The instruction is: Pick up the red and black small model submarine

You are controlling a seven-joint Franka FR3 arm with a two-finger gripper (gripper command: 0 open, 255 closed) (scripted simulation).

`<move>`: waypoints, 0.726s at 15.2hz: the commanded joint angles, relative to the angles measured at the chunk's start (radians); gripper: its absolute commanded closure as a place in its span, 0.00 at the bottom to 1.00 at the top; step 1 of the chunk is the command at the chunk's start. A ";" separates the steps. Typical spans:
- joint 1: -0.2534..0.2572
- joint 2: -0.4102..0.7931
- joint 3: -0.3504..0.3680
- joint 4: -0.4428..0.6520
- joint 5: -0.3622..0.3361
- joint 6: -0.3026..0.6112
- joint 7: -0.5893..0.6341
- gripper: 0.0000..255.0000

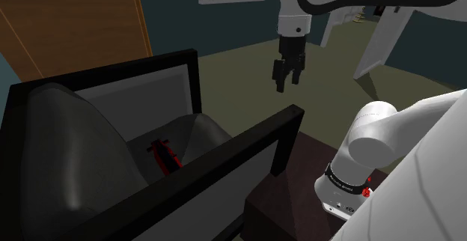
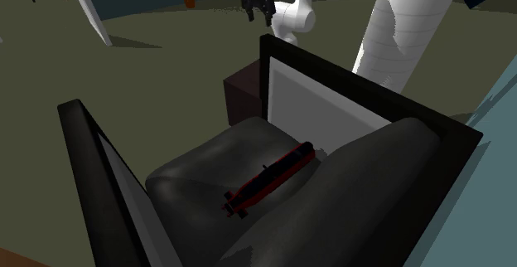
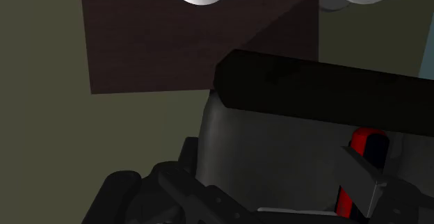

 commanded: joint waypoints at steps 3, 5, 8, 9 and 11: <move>0.010 0.037 0.035 -0.018 0.021 0.065 0.032 0.00; 0.020 0.080 0.069 -0.029 0.039 0.130 0.064 0.00; 0.032 0.156 0.121 -0.036 0.061 0.227 0.112 0.00; 0.036 0.185 0.138 -0.035 0.066 0.260 0.128 0.00; 0.041 0.245 0.172 -0.029 0.074 0.323 0.161 0.00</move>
